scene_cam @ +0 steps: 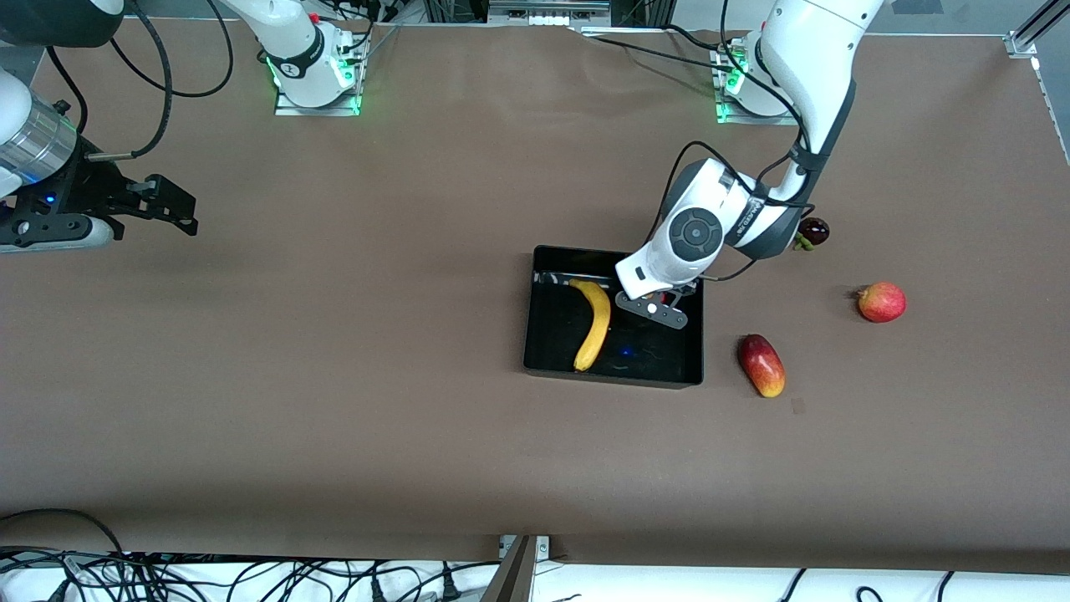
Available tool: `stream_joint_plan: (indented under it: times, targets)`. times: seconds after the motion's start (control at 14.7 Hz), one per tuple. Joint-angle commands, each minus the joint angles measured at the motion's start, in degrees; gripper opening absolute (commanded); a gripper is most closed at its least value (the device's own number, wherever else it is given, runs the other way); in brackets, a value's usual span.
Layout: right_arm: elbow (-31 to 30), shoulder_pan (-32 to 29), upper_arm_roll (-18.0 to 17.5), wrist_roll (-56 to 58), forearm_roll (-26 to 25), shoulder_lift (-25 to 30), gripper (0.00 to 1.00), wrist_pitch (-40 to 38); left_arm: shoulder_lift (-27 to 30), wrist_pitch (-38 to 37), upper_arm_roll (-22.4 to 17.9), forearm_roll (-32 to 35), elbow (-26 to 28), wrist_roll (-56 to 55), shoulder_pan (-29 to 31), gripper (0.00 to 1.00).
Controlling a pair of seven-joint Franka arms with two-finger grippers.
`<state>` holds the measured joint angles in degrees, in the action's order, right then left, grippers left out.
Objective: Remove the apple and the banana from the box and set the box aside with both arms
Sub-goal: 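Lift the apple out and set it beside the mango, opening the left gripper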
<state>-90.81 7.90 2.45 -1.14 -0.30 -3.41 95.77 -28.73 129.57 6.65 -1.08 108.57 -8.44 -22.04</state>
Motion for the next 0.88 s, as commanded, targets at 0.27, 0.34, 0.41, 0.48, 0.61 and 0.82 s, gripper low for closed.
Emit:
stream_joint_plan:
  times: [0.27, 0.34, 0.41, 0.48, 0.61, 0.82]
  targets:
    - [0.72, -0.70, -0.60, -0.09, -0.23, -0.10, 1.00, -0.50, 5.79, -16.40, -0.49, -0.07, -10.01, 1.93, 5.07, 0.27]
    - [0.72, -0.70, -0.60, -0.09, -0.23, -0.10, 1.00, -0.50, 5.79, -20.98, -0.49, 0.11, -11.78, 2.46, 6.82, 0.27]
    - [0.72, -0.70, -0.69, -0.09, -0.23, -0.19, 1.00, -0.50, 5.79, -22.77, -0.49, 0.11, -11.97, 5.68, 8.92, 0.26]
    - [0.72, -0.70, -0.60, -0.09, -0.23, -0.10, 1.00, -0.50, 5.71, -22.79, -0.58, 0.11, -11.63, 10.50, 11.21, 0.26]
    - [0.72, -0.70, -0.60, -0.09, -0.23, -0.10, 1.00, -0.50, 4.57, -22.79, -0.58, 0.20, -9.88, 22.10, 16.13, 0.26]
    - [0.72, -0.70, -0.69, -0.09, -0.23, -0.10, 1.00, -0.50, 5.78, -17.80, -0.41, 0.46, -1.02, 29.87, 21.41, 0.25]
